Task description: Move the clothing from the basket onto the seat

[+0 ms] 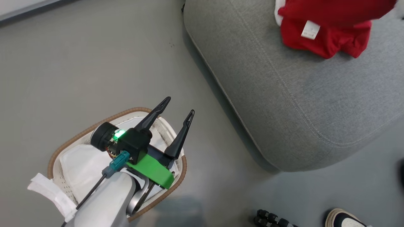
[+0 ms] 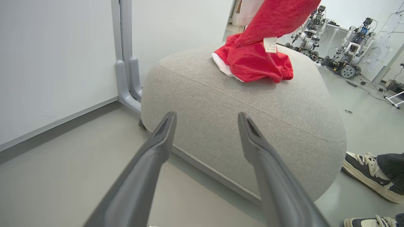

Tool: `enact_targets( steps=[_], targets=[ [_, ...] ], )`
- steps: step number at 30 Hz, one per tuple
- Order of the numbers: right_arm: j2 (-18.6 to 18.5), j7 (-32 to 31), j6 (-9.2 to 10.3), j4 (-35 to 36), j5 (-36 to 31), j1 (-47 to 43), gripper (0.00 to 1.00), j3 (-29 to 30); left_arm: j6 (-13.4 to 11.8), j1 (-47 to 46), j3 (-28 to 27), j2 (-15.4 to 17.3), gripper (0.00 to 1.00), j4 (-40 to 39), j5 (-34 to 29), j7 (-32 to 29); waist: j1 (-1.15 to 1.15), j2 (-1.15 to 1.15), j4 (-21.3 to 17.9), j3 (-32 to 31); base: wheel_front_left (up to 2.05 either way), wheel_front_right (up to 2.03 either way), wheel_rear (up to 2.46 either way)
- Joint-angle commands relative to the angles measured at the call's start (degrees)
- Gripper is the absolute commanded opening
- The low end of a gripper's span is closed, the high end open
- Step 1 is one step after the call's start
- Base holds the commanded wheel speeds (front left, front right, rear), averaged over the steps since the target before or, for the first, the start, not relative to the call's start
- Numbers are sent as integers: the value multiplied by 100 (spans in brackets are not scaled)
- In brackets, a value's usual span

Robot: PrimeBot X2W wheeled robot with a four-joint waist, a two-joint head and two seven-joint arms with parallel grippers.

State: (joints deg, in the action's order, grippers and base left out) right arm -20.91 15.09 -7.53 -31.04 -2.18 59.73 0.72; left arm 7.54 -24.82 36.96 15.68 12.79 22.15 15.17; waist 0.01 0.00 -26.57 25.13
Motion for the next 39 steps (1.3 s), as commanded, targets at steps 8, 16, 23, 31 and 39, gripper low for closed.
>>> enact_targets(
  steps=[8, 16, 23, 31, 39],
  targets=[
    [-413, 11, 8, -875, -620, 661, 0, 1377, -10, -327, 155, 225, 100, -101, 74, -4, -1, 0, 712, 842, 0, 0, 0],
    [20, 11, 8, -1170, -1027, 199, 0, 2472, -10, -454, 209, 286, 100, -126, 114, -4, -1, 0, 972, 1189, 0, 0, 0],
    [559, 10, 8, -1065, -1240, -412, 100, 2979, -10, -412, 80, 358, 100, 3, 141, -4, -1, 0, 1015, 1211, 0, 0, 0],
    [1025, 10, 8, -635, -1046, -1497, 100, 3287, -10, -248, 88, 180, 100, 130, 246, -4, -1, 0, 974, 798, 0, 0, 0],
    [1406, 10, 8, 99, -584, -2608, 100, 3174, -10, -33, 11, -20, 100, 232, 277, -4, -1, 0, 918, 309, 0, 0, 0]
  ],
)
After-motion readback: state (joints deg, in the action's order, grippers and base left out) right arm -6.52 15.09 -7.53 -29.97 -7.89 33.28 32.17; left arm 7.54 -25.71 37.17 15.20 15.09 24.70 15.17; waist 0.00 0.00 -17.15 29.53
